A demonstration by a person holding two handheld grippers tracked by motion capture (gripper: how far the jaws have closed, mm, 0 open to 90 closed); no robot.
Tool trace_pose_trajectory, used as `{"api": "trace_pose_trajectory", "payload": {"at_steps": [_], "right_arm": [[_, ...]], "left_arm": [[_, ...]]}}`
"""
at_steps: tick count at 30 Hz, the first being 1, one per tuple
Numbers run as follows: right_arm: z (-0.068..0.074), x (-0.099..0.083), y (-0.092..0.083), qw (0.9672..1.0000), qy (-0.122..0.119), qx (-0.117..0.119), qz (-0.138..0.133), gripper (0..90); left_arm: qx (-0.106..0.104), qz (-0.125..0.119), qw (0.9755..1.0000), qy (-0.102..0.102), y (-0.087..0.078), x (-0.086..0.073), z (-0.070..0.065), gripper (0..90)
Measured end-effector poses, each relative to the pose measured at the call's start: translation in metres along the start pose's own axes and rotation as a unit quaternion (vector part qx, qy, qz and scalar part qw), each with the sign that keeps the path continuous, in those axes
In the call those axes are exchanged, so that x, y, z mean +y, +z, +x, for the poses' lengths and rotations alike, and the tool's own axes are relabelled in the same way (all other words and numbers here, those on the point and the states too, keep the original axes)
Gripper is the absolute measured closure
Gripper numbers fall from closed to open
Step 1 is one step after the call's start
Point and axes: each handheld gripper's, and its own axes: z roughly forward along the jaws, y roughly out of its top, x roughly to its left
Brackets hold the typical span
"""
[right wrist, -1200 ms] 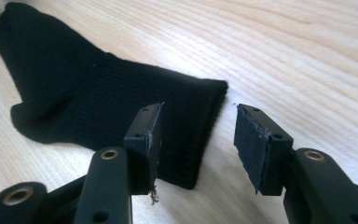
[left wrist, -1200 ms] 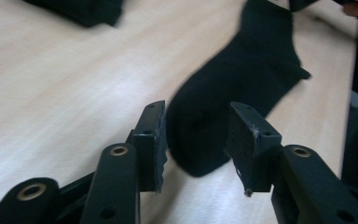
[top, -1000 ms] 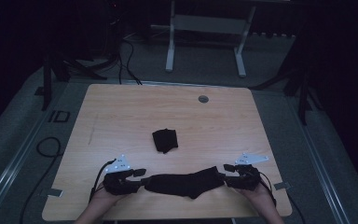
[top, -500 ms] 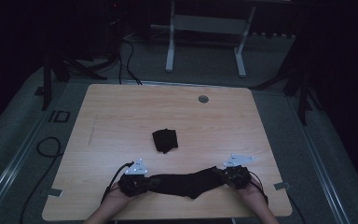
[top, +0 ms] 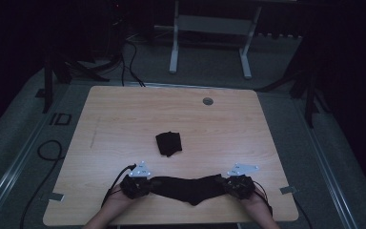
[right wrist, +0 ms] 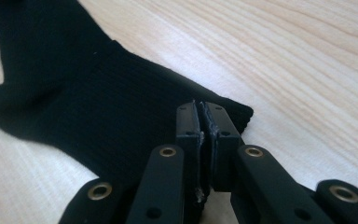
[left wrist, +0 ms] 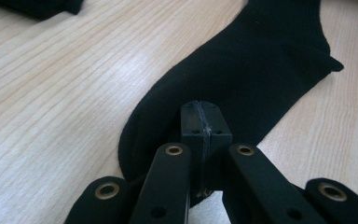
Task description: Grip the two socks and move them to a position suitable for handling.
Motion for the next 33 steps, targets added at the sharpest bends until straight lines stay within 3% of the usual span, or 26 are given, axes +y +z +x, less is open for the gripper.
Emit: {"api": "trace_pose_trajectory", "payload": {"at_steps": [9, 14, 16, 20, 21, 22, 23, 28, 33], "right_arm": [[0.002, -0.003, -0.001, 0.9998, 0.015, 0.007, -0.004, 80.6], [0.005, -0.002, -0.002, 1.0, 0.006, 0.004, -0.002, 75.7], [0.006, 0.0, -0.003, 0.9999, 0.004, 0.011, -0.001, 73.1], [0.008, 0.007, -0.008, 0.9997, -0.001, 0.024, -0.011, 69.1], [0.008, 0.01, -0.009, 0.9996, -0.004, 0.025, -0.015, 67.5], [0.009, 0.022, -0.013, 0.9993, -0.014, 0.023, -0.027, 63.0], [0.009, 0.022, -0.013, 0.9993, -0.014, 0.023, -0.027, 63.0], [0.008, 0.054, -0.009, 0.9982, -0.036, 0.022, -0.042, 57.2], [0.005, 0.075, 0.0, 0.998, -0.043, 0.016, -0.043, 51.9]], "left_arm": [[-0.008, 0.0, 1.0, -0.006, -0.001, -0.001, 0.002, 89.7], [-0.006, 0.0, 1.0, -0.002, -0.001, -0.001, 0.001, 89.6], [-0.015, -0.008, 0.9999, -0.002, -0.002, -0.001, 0.001, 89.2], [-0.023, -0.029, 0.9993, 0.003, -0.008, 0.001, -0.001, 76.3], [-0.02, -0.046, 0.9987, 0.006, -0.015, 0.004, -0.003, 76.3], [-0.018, -0.049, 0.9986, 0.008, -0.017, 0.004, -0.004, 64.6], [-0.012, -0.053, 0.9984, 0.016, -0.019, 0.004, -0.005, 64.6], [0.014, -0.05, 0.9982, 0.031, -0.027, -0.002, -0.008, 50.1], [0.036, -0.048, 0.9977, 0.033, -0.034, -0.009, -0.005, 47.2]]}}
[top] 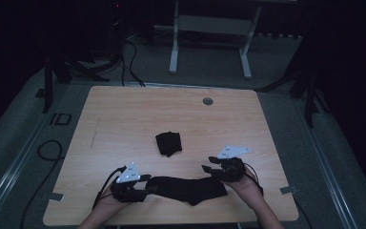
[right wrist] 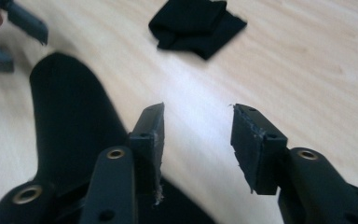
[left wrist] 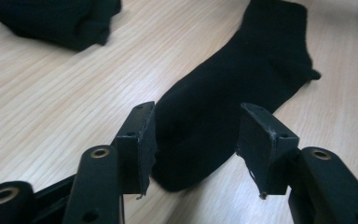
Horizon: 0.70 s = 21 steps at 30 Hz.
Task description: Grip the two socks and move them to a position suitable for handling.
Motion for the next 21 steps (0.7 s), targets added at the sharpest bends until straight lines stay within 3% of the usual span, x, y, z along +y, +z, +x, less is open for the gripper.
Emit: {"api": "trace_pose_trajectory", "payload": {"at_steps": [5, 7, 13, 16, 21], "right_arm": [[-0.005, 0.027, 0.025, 0.9998, -0.017, -0.003, 0.013, 46.4], [-0.005, 0.03, 0.028, 0.9997, -0.019, -0.003, 0.015, 45.5], [-0.008, 0.054, 0.051, 0.9993, -0.029, 0.0, 0.025, 42.6], [-0.008, 0.071, 0.067, 0.9985, -0.046, 0.001, 0.03, 42.4], [-0.008, 0.087, 0.083, 0.9983, -0.049, 0.003, 0.031, 42.0]], "left_arm": [[0.008, 0.002, 1.0, 0.0, -0.005, -0.004, 0.004, 46.6], [0.013, 0.005, 0.9999, 0.001, -0.005, -0.005, 0.004, 46.6], [0.009, 0.004, 0.9999, 0.0, -0.006, -0.006, 0.004, 43.8], [0.006, 0.005, 1.0, 0.001, -0.005, -0.006, 0.005, 42.2], [0.004, 0.009, 0.9999, 0.005, -0.005, -0.007, 0.003, 42.2]]}}
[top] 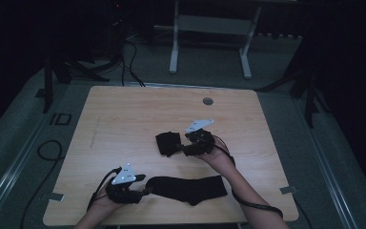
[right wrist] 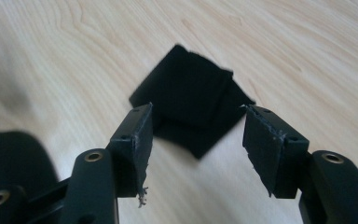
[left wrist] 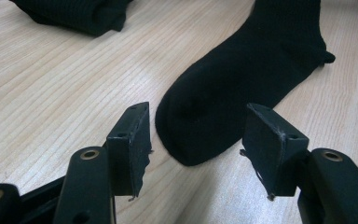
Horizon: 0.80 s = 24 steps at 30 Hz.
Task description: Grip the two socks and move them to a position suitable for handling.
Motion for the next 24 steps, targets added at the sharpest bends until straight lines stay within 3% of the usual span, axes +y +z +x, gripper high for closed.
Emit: {"api": "trace_pose_trajectory", "payload": {"at_steps": [9, 14, 17, 22, 24], "right_arm": [[-0.002, 0.028, 0.032, 0.9999, 0.001, 0.011, 0.006, 41.8], [-0.004, 0.04, 0.052, 0.9996, 0.018, 0.018, 0.013, 41.2], [-0.001, 0.039, 0.062, 0.9991, 0.031, 0.01, 0.028, 39.8], [0.0, 0.03, 0.075, 0.9983, 0.031, -0.002, 0.049, 38.5], [-0.002, 0.022, 0.085, 0.9966, 0.04, -0.011, 0.07, 37.9]], "left_arm": [[-0.004, -0.002, 1.0, -0.002, 0.0, 0.0, 0.0, 42.3], [-0.005, -0.007, 0.9999, -0.008, -0.002, -0.001, 0.001, 42.3], [-0.004, -0.005, 0.9999, -0.009, -0.002, -0.002, 0.001, 42.3], [-0.003, -0.007, 0.9999, -0.013, -0.003, -0.003, 0.001, 42.3], [-0.002, -0.009, 0.9999, -0.013, -0.004, -0.003, 0.001, 42.3]]}}
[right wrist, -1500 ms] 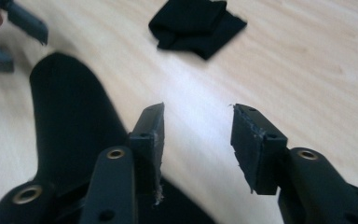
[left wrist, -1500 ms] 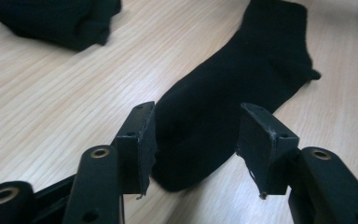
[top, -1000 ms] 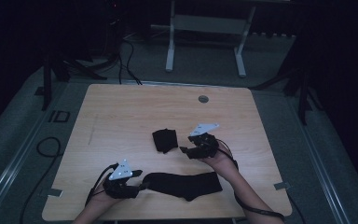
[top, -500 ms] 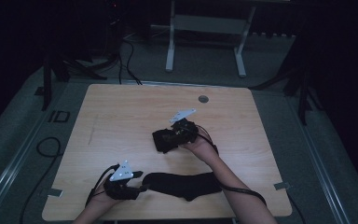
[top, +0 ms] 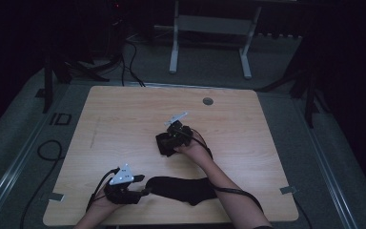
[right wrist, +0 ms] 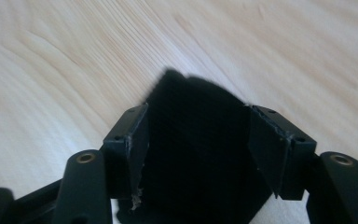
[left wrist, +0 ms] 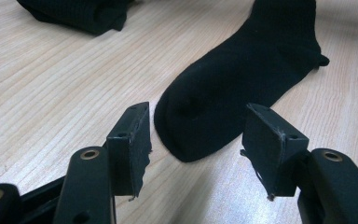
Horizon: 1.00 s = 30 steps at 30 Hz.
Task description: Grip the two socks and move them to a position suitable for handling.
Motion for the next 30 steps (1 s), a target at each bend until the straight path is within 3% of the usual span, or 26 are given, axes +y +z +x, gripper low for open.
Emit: {"api": "trace_pose_trajectory", "payload": {"at_steps": [2, 5, 8, 10, 16, 19, 21, 22, 25, 30], "right_arm": [[-0.001, -0.005, 0.007, 0.9998, 0.001, 0.008, 0.016, 39.3], [-0.003, -0.008, 0.008, 0.9998, 0.008, 0.019, 0.006, 44.3], [-0.001, -0.009, 0.006, 0.9993, 0.002, 0.038, 0.003, 70.9], [0.003, -0.008, 0.005, 0.9994, -0.007, 0.034, 0.006, 74.6], [0.007, -0.008, -0.005, 0.9992, -0.013, 0.038, -0.007, 77.4], [0.009, -0.009, -0.021, 0.9985, -0.017, 0.047, -0.023, 77.5], [0.008, -0.012, -0.041, 0.9967, -0.006, 0.067, -0.046, 77.5], [0.008, -0.012, -0.041, 0.9967, -0.006, 0.067, -0.046, 77.5], [0.008, -0.017, -0.063, 0.9922, -0.006, 0.1, -0.074, 77.5], [0.017, -0.028, -0.09, 0.9855, -0.017, 0.137, -0.098, 77.4]], "left_arm": [[-0.001, -0.003, 1.0, -0.003, -0.001, 0.0, 0.0, 42.2], [0.002, -0.003, 1.0, -0.006, -0.001, 0.0, 0.003, 42.3], [0.004, -0.006, 0.9999, -0.013, -0.001, 0.0, 0.004, 42.3], [0.006, -0.009, 0.9998, -0.017, -0.002, 0.001, 0.006, 42.3], [0.021, -0.014, 0.9994, -0.022, -0.001, 0.006, 0.01, 42.3], [0.037, -0.014, 0.9987, -0.033, 0.0, 0.009, 0.017, 42.2], [0.041, -0.017, 0.9982, -0.039, 0.0, 0.011, 0.021, 42.2], [0.044, -0.019, 0.9979, -0.044, 0.0, 0.012, 0.023, 42.2], [0.056, -0.029, 0.9969, -0.047, -0.001, 0.019, 0.027, 42.2], [0.058, -0.042, 0.9966, -0.042, -0.001, 0.034, 0.031, 42.3]]}}
